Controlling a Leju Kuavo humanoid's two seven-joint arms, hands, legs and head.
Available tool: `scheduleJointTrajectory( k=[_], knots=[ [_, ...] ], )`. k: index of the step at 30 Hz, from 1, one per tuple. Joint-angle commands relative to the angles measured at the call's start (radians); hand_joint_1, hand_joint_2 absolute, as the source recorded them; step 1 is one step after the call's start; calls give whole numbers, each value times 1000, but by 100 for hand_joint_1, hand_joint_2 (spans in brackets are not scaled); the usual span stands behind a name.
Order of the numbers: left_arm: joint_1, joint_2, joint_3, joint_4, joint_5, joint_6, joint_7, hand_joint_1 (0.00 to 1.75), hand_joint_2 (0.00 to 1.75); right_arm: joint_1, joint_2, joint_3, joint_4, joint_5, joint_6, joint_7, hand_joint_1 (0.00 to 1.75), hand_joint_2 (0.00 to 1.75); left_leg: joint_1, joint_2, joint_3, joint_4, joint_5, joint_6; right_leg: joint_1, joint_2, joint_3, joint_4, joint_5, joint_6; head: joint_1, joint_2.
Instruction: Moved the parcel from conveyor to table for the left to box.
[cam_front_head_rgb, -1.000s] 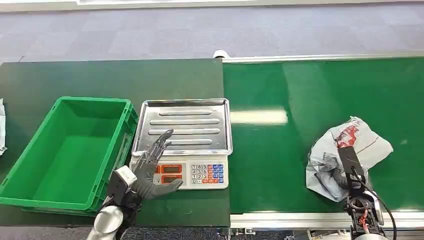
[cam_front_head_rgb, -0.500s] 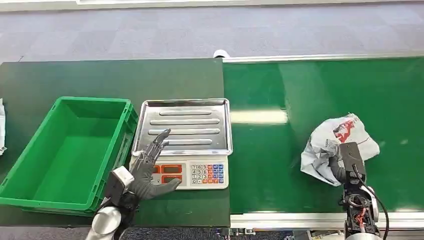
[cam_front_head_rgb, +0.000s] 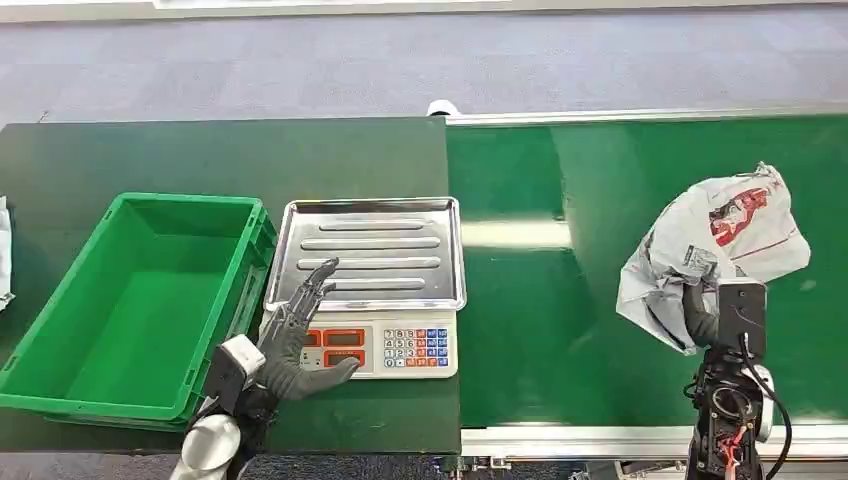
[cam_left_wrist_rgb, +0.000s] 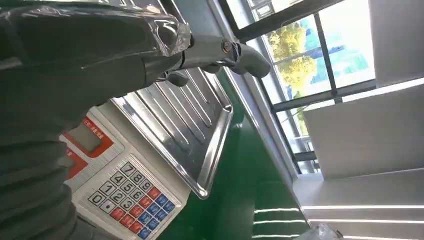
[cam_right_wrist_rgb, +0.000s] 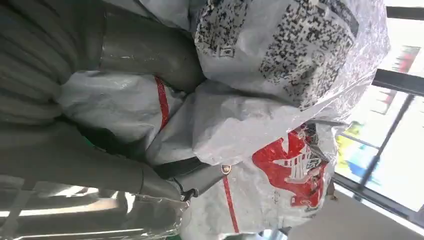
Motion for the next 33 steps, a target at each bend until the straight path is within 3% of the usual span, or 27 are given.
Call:
scheduleJointTrajectory(
  k=[1, 4, 6, 13, 16, 22, 28, 33],
  knots=[
    [-24, -7, 10, 42, -11, -1, -9, 0, 175, 113, 75, 108, -389, -78, -19, -57, 175, 175, 0, 1, 0, 0, 0, 0, 0, 0, -1, 0, 0, -1, 0, 0],
    [-30, -7, 7, 49, -11, 0, -11, 0, 175, 157, 87, 185, -504, -117, 17, -85, 175, 175, 0, 2, -1, 0, 0, 0, 0, 0, -2, 1, 0, -1, 0, 0],
    [-32, -4, 8, 53, -11, 0, -11, 0, 175, 183, 78, 296, -557, -105, 99, -84, 175, 175, 0, 2, -1, 0, 0, 0, 0, 0, -2, 1, 0, -1, 0, 0],
    [-35, 4, 6, 52, -10, 1, -12, 0, 175, 140, 37, 570, -450, -6, 156, -45, 175, 175, 1, 8, 0, -1, 1, 0, 2, 5, -2, -1, 3, -1, 1, 0],
    [-42, 10, 2, 66, -6, 5, -15, 0, 175, 103, 13, 632, -355, 13, 173, -29, 175, 175, 1, 6, 1, -1, 1, 1, 2, 4, -1, -2, 2, -1, 1, 0],
    [-16, 21, -8, 58, 3, 14, -23, 0, 175, 40, -25, 704, -85, 88, 209, 107, 175, 175, 1, 4, 3, -3, 1, 1, 2, 2, 3, -4, 2, -1, 0, 0],
    [-38, 18, -11, 72, 5, 18, -16, 0, 175, -30, -34, 769, 62, 143, 282, 163, 175, 175, 1, 5, 1, -2, 1, 1, 1, 3, 1, -2, 2, 0, 0, 0],
    [-14, 19, -9, 57, 8, 26, -16, 0, 175, -25, -47, 789, 55, 148, 253, 103, 175, 175, 1, 2, 1, -2, 1, 1, 1, 1, 1, -2, 1, 0, 0, 0]
  ],
)
